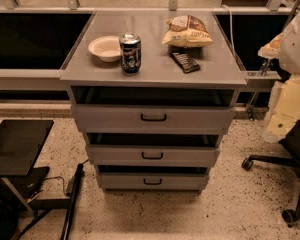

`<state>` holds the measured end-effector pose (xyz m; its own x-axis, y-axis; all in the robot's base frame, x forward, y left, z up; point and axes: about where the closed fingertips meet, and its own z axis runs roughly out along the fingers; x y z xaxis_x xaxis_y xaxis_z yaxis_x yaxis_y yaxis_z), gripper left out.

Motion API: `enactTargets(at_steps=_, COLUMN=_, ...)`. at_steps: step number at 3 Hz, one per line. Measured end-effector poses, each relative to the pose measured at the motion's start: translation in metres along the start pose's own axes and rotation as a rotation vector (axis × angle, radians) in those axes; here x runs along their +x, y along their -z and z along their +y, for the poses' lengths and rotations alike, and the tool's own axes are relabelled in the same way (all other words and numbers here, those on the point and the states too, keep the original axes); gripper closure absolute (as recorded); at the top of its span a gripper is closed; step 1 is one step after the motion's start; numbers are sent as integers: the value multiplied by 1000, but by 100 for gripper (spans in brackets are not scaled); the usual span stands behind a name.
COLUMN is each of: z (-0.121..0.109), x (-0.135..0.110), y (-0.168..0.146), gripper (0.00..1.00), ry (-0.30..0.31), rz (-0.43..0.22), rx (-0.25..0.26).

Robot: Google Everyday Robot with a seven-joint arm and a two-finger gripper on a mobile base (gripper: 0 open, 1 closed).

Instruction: Open bottom drawer

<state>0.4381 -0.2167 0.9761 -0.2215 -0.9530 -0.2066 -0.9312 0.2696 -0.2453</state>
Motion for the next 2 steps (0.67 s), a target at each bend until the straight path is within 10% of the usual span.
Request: enactTargets(at_steps=2, z=10, x=5, y=-8, gripper=0, ry=6, rz=-71, rx=-11)
